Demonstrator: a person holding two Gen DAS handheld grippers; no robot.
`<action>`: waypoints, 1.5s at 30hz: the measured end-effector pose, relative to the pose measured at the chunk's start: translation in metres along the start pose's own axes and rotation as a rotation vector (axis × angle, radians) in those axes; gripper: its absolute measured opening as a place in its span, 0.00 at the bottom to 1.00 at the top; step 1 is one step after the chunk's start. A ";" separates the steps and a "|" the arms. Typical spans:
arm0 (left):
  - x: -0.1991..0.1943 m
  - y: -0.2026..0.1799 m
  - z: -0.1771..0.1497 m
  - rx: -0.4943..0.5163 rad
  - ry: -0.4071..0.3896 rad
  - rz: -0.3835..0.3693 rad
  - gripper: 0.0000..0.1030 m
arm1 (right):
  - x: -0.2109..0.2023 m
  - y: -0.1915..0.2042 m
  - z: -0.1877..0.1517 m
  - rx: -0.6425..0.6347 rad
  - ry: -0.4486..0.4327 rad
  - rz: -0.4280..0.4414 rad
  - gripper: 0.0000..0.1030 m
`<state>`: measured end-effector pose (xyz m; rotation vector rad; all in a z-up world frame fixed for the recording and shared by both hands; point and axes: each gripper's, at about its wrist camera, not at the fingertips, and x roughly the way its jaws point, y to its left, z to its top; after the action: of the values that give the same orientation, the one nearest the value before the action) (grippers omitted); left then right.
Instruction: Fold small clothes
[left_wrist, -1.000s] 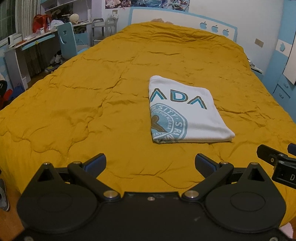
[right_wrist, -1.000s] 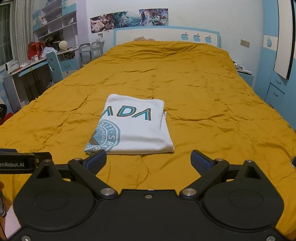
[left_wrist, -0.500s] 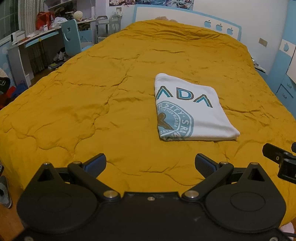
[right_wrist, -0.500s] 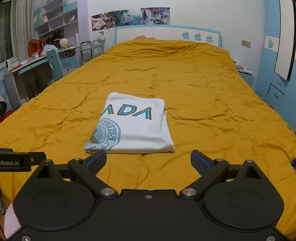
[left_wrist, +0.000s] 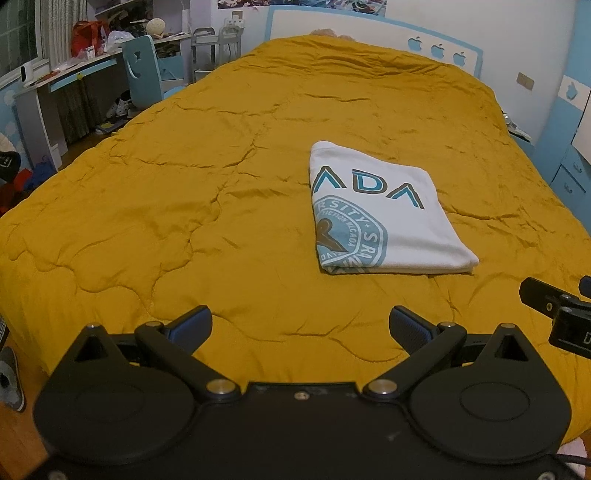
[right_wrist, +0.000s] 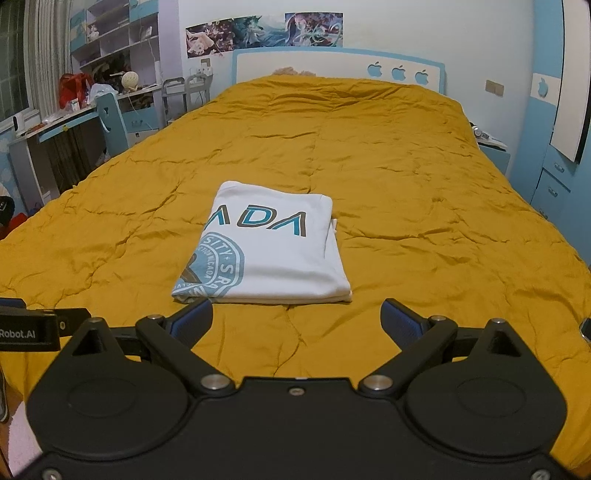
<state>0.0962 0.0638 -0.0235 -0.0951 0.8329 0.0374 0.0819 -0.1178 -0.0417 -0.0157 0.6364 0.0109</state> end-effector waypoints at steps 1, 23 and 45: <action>0.000 0.000 0.000 0.001 0.001 -0.001 1.00 | 0.000 0.000 0.000 0.001 0.000 0.000 0.96; -0.002 -0.007 0.000 0.018 -0.002 -0.004 1.00 | 0.004 -0.002 -0.002 0.009 0.017 -0.001 0.96; 0.000 -0.009 0.002 0.028 0.014 -0.007 1.00 | 0.007 -0.002 -0.005 0.008 0.029 0.001 0.96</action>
<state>0.0981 0.0552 -0.0216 -0.0724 0.8471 0.0181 0.0842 -0.1199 -0.0502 -0.0074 0.6651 0.0092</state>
